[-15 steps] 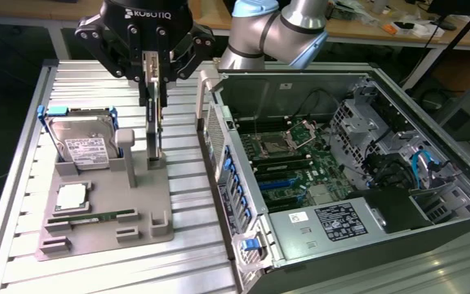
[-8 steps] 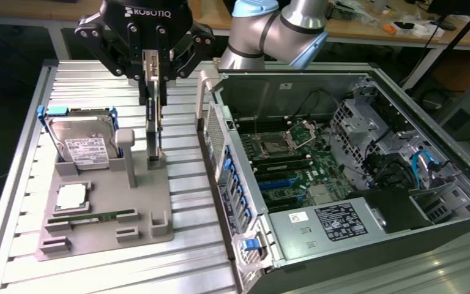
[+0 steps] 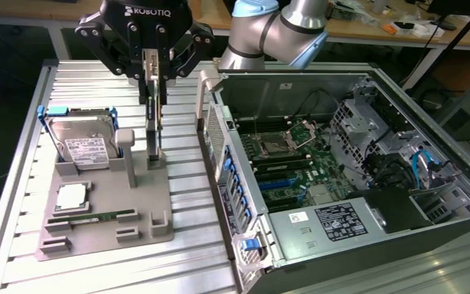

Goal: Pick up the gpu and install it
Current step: 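Pick up the gpu and move the gpu toward the slot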

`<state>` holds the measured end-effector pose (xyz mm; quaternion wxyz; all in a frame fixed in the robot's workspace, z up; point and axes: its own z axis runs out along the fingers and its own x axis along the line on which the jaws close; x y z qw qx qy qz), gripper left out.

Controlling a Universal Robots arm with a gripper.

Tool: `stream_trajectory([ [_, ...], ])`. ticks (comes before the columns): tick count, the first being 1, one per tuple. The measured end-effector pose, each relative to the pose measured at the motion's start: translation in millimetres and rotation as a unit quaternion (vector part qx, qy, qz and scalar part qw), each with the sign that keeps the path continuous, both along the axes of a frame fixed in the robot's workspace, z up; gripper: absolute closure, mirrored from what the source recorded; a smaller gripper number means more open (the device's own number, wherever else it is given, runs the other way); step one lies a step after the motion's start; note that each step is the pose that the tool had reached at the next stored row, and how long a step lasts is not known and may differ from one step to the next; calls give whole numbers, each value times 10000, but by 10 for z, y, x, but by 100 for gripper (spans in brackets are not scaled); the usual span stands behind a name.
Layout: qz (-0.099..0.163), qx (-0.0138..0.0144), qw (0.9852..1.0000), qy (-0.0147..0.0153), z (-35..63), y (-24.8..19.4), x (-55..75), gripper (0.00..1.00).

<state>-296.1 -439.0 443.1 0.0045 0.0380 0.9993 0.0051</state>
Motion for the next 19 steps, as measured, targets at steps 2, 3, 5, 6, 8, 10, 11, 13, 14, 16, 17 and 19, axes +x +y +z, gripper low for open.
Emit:
stream_trajectory([
  [2, 0, 0, 10000, 0, 0, 7, 0, 73],
  [3, 0, 0, 10000, 0, 0, 13, 0, 73],
  [5, 0, 0, 10000, 0, 0, 16, 0, 73],
  [6, 0, 0, 10000, 0, 0, 19, 0, 73],
  [8, 0, 0, 10000, 0, 0, 27, 0, 73],
  [10, 0, 0, 10000, 0, 0, 32, 0, 73],
  [11, 0, 0, 10000, 0, 0, 36, 0, 73],
  [13, 0, 0, 10000, 0, 0, 43, 0, 73],
  [14, 0, 0, 10000, 0, 0, 46, 0, 73],
  [16, 0, 0, 10000, 0, 0, 54, 0, 73],
  [17, 1, 0, 10000, 0, 0, 56, 0, 73],
  [19, 0, 0, 10000, 0, 0, 62, 0, 73],
])
